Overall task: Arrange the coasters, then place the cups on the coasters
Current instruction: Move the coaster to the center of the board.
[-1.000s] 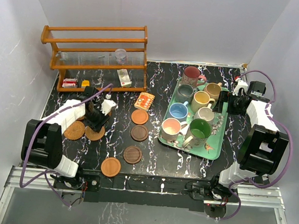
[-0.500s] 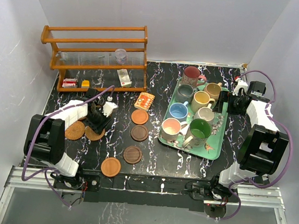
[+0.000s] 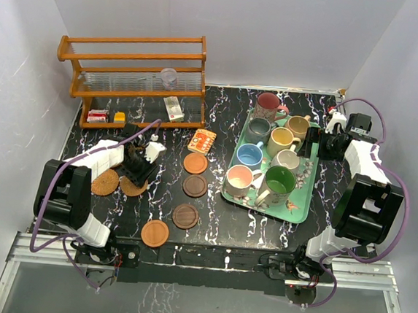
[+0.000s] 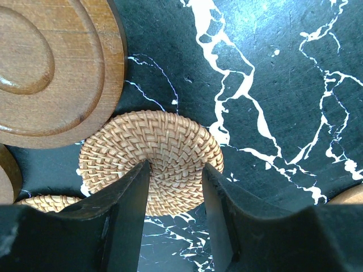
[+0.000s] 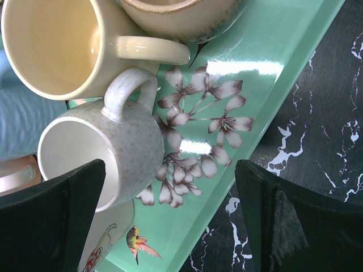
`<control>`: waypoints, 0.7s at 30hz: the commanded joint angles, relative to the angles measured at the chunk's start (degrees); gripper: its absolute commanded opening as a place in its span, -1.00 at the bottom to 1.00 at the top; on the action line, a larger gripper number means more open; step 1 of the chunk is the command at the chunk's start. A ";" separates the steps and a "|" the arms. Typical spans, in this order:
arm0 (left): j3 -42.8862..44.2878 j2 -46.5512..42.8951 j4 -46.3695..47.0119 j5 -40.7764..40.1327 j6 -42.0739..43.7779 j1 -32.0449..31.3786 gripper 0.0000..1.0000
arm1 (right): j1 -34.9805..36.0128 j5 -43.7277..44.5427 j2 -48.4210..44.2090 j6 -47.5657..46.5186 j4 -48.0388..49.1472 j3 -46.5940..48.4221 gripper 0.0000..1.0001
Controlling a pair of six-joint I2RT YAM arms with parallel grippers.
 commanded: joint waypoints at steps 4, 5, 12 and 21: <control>0.37 -0.24 -0.29 3.24 0.30 -0.87 -0.18 | -0.06 -0.34 -0.83 -0.68 1.51 2.08 0.97; 0.79 -0.72 -0.82 3.21 0.87 -0.88 -0.16 | -0.06 -0.40 -0.88 -0.68 1.47 2.08 0.97; 7.57 -4.87 -7.20 8.36 5.57 -0.81 -0.03 | -0.06 -0.33 -1.01 -0.68 1.42 2.08 0.97; 10.96 -6.57 -2.90 16.15 3.82 -6.97 0.16 | -0.06 -0.54 -1.68 -0.65 1.56 2.17 0.97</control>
